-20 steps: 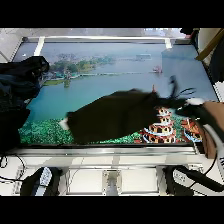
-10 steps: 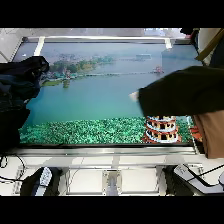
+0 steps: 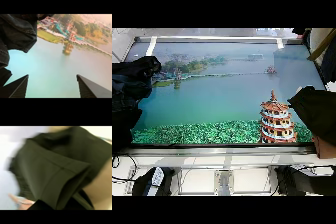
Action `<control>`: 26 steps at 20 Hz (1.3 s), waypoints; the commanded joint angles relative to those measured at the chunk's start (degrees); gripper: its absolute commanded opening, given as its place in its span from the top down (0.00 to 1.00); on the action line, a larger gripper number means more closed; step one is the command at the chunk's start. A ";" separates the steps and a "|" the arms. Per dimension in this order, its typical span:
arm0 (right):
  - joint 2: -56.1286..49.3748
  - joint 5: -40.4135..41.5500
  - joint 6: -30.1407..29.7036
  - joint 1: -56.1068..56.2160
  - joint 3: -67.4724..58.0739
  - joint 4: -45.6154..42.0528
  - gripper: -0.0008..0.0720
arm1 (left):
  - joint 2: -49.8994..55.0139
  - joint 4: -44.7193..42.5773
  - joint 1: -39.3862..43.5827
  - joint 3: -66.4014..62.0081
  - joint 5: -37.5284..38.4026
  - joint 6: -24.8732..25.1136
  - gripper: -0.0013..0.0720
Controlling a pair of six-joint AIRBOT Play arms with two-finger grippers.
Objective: Fold the clothes and pants, and hang the long-sleeved shirts on hangers.
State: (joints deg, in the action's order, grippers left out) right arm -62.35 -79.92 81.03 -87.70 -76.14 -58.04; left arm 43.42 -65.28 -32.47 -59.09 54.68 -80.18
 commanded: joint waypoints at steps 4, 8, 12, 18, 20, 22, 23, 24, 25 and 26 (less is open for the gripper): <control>0.02 -1.44 0.46 -3.34 11.54 -19.26 0.76 | -0.04 2.38 0.00 -0.04 -0.02 0.02 0.04; 0.07 -2.67 1.38 -3.34 7.85 -20.26 0.27 | -0.04 2.36 0.00 -0.04 -0.02 0.02 0.04; 0.09 -1.95 6.67 -3.32 -6.21 -12.81 0.27 | -0.04 2.36 0.00 -0.04 -0.02 0.02 0.04; 2.78 2.84 2.21 6.78 -13.42 31.78 0.34 | -0.02 2.36 0.00 -0.02 3.63 -0.37 0.04; 4.50 2.99 -0.70 17.05 -13.40 31.47 0.34 | -0.02 2.36 0.00 -0.02 3.63 -0.42 0.04; 5.44 2.56 -1.18 28.44 -13.40 26.99 0.34 | 0.02 2.36 0.00 -0.02 3.63 -0.42 0.04; 5.66 1.77 -1.20 34.32 -13.40 24.17 0.34 | 0.09 2.36 0.00 -0.02 3.63 -0.42 0.04; 5.66 0.57 -1.20 39.47 -13.40 21.75 0.34 | 0.09 2.36 0.00 -0.02 3.63 -0.39 0.04; 5.62 -0.90 -1.20 44.24 -13.40 19.21 0.34 | 0.09 2.36 0.00 -0.02 3.63 -0.42 0.04; 5.62 -1.60 -1.20 48.35 -13.40 16.52 0.34 | 0.09 2.36 0.00 -0.02 3.63 -0.42 0.04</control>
State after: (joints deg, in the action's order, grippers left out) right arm -57.21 -79.18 80.62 -52.07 -89.34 -36.34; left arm 43.48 -62.89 -32.47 -59.09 58.15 -80.58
